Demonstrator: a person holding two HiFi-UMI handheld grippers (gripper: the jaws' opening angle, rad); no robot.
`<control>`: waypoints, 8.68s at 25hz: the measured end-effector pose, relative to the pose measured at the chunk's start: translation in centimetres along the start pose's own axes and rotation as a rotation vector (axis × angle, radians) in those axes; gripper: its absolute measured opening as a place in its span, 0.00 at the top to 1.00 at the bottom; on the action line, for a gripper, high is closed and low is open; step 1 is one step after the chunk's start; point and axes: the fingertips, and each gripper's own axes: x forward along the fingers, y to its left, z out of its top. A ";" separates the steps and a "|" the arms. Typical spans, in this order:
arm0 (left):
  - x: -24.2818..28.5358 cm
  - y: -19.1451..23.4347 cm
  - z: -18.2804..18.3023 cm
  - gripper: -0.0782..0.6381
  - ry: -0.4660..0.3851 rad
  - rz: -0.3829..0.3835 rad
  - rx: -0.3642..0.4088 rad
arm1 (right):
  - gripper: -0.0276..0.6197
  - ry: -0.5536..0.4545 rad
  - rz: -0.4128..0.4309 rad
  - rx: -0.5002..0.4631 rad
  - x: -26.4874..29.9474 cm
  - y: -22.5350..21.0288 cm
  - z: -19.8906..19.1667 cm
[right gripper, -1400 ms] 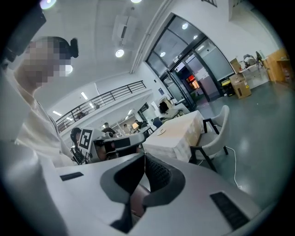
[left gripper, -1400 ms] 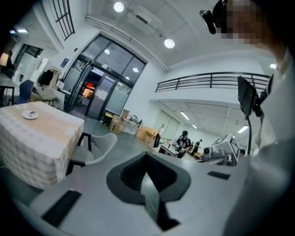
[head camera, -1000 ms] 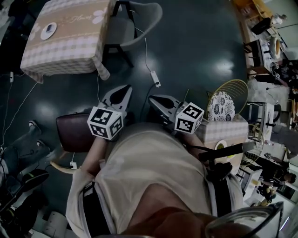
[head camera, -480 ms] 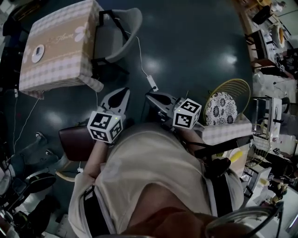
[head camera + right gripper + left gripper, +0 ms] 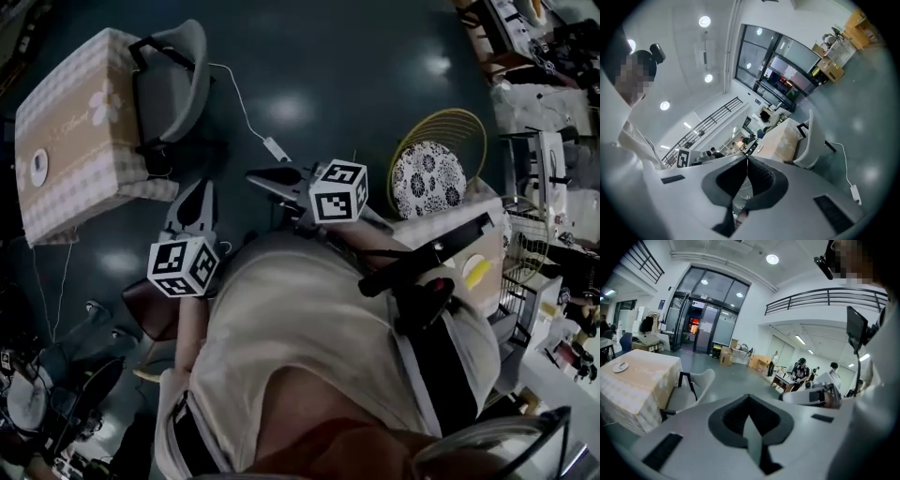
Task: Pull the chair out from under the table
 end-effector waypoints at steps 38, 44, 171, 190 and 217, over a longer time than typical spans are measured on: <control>9.5 5.7 5.6 0.88 -0.021 0.018 0.018 | 0.94 0.112 -0.048 0.064 3.0 -8.3 6.1; 9.1 11.2 6.4 0.88 -0.025 0.018 -0.009 | 0.94 0.177 -0.094 0.018 7.7 -8.7 6.5; 20.0 28.9 7.3 0.88 0.152 0.177 -0.246 | 0.53 0.668 -0.769 0.288 27.8 -49.0 12.6; 20.9 29.0 8.4 0.88 0.088 0.236 -0.342 | 0.74 0.624 -0.889 0.336 26.9 -49.7 13.3; 19.8 29.6 7.3 0.88 0.068 0.266 -0.349 | 0.79 0.668 -0.894 0.384 26.0 -49.9 13.6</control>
